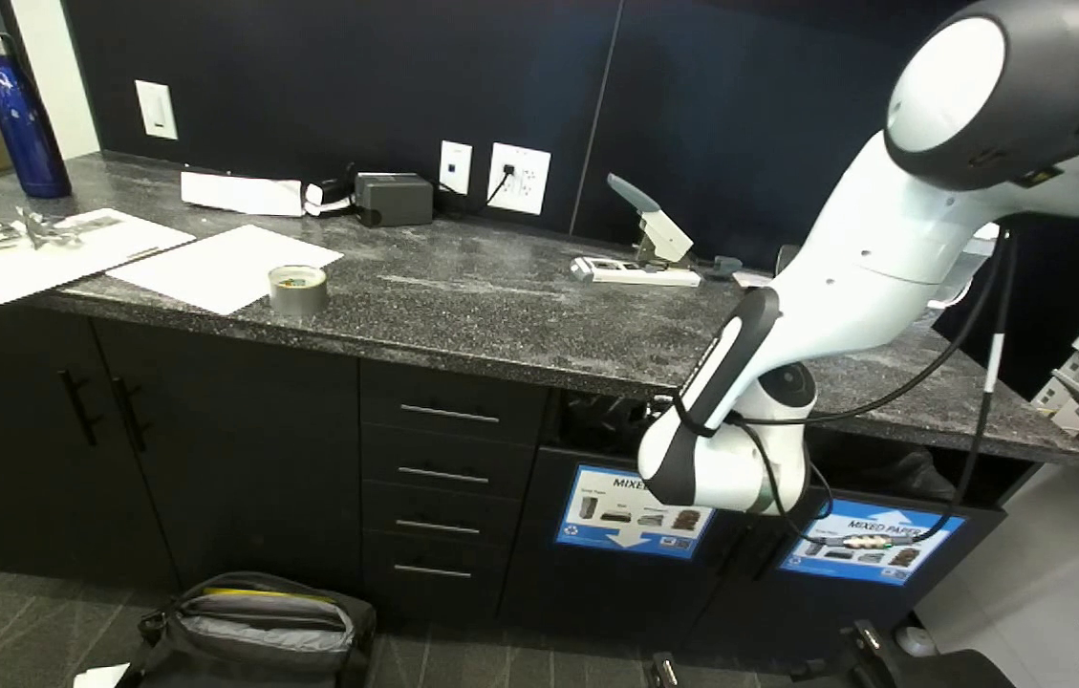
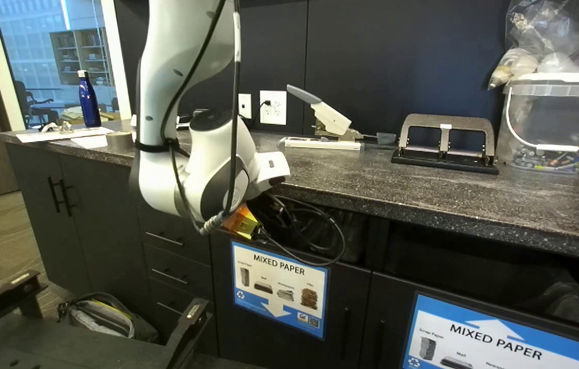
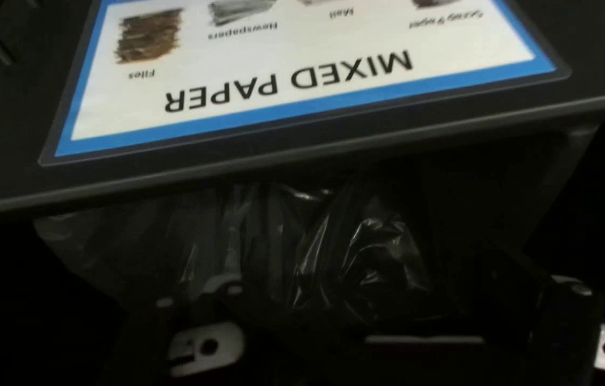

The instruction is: Put the papers on the countertop in the trash cans

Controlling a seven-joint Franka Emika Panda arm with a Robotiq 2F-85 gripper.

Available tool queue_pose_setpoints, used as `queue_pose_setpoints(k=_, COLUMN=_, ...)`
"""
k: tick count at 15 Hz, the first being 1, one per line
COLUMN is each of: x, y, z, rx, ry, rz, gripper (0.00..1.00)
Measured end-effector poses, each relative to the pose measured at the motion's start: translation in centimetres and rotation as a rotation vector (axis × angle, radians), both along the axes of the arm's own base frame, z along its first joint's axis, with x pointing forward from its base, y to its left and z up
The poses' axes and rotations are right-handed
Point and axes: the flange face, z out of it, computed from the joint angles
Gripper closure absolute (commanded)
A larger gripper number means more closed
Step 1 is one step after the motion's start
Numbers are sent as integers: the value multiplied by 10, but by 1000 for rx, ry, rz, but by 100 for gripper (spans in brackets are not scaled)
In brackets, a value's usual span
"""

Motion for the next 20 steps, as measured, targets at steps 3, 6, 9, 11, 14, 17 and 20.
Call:
queue_pose_setpoints(k=3, x=-20, y=13, z=29, rx=45, ry=155, rz=74, gripper=0)
queue_pose_setpoints(k=6, x=-39, y=21, z=58, rx=83, ry=330, rz=125, gripper=0)
queue_pose_setpoints(k=9, x=-65, y=27, z=86, rx=112, ry=505, rz=172, gripper=0)
queue_pose_setpoints(k=11, x=-81, y=32, z=102, rx=122, ry=615, rz=230, gripper=0)
queue_pose_setpoints(k=14, x=-91, y=39, z=135, rx=120, ry=737, rz=324, gripper=0)
queue_pose_setpoints(k=17, x=-94, y=45, z=190, rx=76, ry=794, rz=390, gripper=0)
queue_pose_setpoints(k=20, x=-101, y=47, z=256, rx=50, ry=801, rz=451, gripper=0)
